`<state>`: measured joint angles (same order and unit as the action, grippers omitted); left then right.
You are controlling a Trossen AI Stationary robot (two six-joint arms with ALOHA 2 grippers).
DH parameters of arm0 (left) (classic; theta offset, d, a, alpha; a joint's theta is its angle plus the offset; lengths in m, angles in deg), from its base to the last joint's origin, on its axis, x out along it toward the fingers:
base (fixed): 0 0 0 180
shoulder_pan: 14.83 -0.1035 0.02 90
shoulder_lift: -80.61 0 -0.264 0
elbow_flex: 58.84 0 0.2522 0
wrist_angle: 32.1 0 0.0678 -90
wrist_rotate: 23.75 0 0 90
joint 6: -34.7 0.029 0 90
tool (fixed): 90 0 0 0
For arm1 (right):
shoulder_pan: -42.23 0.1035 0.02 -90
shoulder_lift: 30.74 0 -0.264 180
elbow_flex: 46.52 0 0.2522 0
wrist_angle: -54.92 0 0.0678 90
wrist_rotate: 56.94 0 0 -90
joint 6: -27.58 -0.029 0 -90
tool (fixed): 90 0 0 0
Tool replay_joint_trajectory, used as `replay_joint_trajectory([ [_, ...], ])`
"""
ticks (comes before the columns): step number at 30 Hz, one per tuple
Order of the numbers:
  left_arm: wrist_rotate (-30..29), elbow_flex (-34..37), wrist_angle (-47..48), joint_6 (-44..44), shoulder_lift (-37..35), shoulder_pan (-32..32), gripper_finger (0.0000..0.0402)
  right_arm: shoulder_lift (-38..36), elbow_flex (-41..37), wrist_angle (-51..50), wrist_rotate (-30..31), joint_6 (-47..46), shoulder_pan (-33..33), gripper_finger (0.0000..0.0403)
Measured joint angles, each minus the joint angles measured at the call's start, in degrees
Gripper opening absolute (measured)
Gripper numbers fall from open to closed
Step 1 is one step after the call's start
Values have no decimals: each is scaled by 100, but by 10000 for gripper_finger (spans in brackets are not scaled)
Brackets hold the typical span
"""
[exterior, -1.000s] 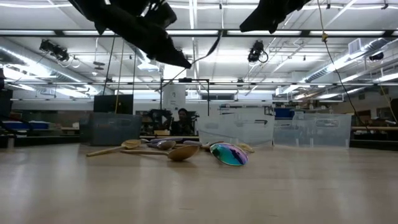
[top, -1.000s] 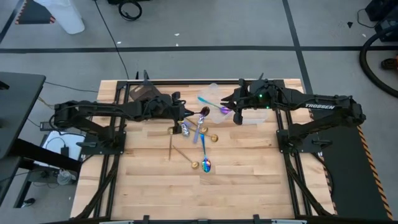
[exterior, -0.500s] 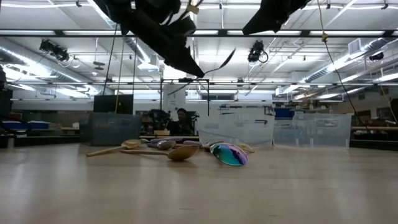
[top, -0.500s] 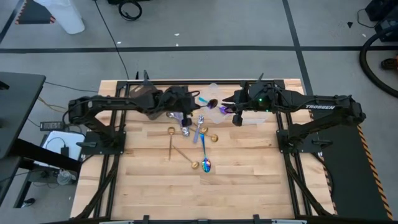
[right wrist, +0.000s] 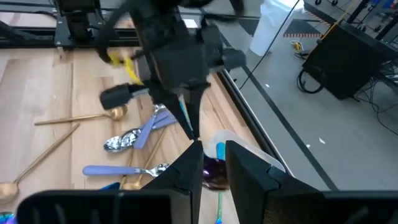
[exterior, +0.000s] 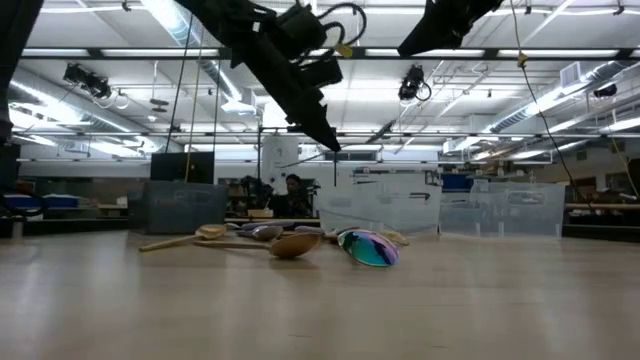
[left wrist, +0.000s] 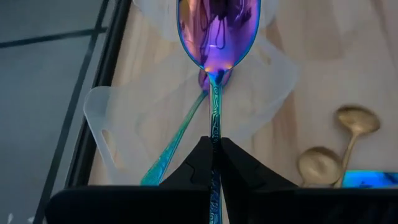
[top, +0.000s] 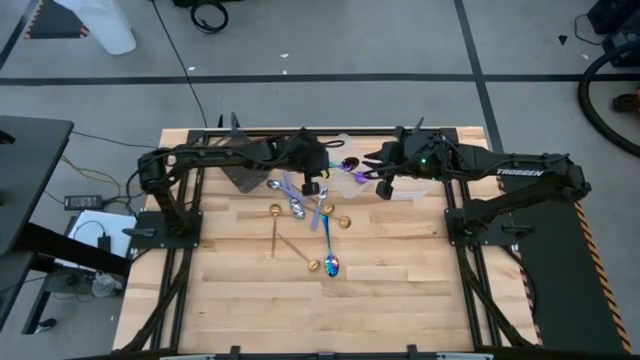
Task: Sort silverware by color (type)
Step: Put the blue spoon into the left transparent bin
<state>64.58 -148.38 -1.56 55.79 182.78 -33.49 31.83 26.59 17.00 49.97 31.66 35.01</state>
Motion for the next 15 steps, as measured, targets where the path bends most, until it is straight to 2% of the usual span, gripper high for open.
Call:
replay_joint_trajectory([
  [7,2,-575,510,298,443,-122,22,0,0,6,0,17,9,79],
  [15,0,-1081,441,738,810,-304,22,2,0,26,2,28,9,79],
])
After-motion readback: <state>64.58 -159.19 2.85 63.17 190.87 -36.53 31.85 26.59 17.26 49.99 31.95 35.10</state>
